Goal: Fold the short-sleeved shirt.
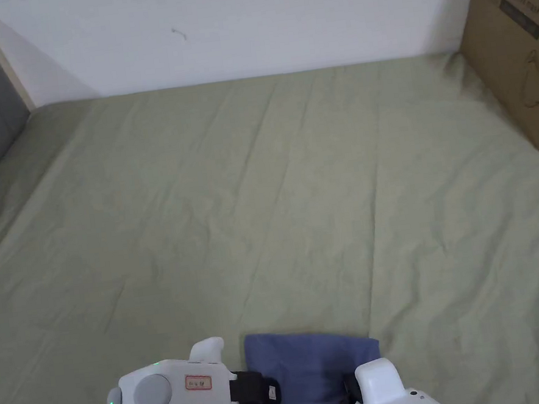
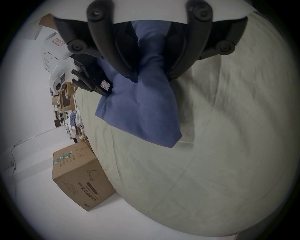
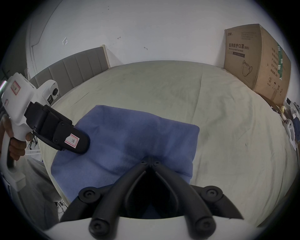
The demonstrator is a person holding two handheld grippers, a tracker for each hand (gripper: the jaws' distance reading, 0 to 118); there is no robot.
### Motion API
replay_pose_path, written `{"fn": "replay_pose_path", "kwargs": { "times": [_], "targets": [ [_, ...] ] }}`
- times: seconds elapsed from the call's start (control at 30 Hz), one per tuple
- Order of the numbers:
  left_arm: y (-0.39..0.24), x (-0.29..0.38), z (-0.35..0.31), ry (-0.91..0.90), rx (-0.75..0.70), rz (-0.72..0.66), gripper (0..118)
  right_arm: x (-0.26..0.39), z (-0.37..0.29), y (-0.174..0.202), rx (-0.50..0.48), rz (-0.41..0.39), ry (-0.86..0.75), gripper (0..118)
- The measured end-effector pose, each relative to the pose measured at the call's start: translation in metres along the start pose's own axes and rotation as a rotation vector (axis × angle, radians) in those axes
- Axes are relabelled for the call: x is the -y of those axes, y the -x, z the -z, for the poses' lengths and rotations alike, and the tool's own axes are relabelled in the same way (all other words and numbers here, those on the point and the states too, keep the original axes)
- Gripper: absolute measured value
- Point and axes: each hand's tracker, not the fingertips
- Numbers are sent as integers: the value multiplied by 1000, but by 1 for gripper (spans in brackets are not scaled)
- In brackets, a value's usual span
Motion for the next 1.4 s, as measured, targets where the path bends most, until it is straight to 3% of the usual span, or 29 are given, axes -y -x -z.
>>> {"fn": "replay_pose_path", "kwargs": {
  "times": [0.2,0.33,0.7,1.03,1.23,1.37,1.4],
  "targets": [
    [-12,-6,-20,0,-17,61,21,-15,-14,-5,-40,-17,5,0],
    [-6,-17,-50,-49,-73,109,21,-44,-46,-3,-66,-36,-120,0],
    [108,-80,-176,-129,-397,91,21,-156,-114,13,-66,-85,-442,0],
    [217,-132,-263,-122,-633,-31,21,-181,-91,32,-32,-99,-462,0],
    [255,-147,-264,-88,-632,-97,21,-176,-61,34,-17,-76,-399,0],
    [262,-151,-256,-89,-666,-124,29,-174,-54,31,-4,-66,-375,0],
    [264,-151,-255,-100,-694,-118,42,-173,-54,30,-3,-65,-373,0]
  ]
}}
